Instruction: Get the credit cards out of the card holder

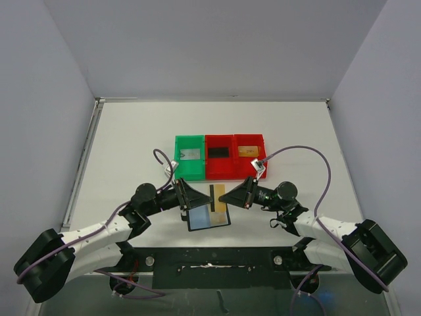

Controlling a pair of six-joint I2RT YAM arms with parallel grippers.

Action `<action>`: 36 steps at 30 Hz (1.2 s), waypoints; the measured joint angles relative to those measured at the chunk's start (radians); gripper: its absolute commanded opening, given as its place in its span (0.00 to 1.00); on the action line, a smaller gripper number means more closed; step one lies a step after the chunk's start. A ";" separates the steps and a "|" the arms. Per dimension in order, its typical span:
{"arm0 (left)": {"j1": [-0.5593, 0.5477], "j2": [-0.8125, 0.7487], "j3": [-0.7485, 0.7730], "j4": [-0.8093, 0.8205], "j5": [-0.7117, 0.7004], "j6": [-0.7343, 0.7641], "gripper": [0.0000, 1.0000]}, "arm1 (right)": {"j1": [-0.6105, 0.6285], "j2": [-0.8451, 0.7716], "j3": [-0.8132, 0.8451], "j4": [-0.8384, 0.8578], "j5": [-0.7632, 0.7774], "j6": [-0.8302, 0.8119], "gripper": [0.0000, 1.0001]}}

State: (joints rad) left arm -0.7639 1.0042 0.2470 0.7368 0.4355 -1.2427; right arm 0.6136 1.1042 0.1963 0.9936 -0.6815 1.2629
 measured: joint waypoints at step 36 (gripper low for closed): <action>0.122 -0.166 0.538 -1.273 -0.789 0.658 0.73 | 0.138 -0.376 0.352 -1.030 0.777 -1.089 0.00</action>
State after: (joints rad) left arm -0.6415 0.8387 0.7849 -0.5358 -0.3538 -0.5842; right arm 0.7513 0.7280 0.5480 -0.0364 0.0959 0.1741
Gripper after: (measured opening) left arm 0.717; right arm 0.030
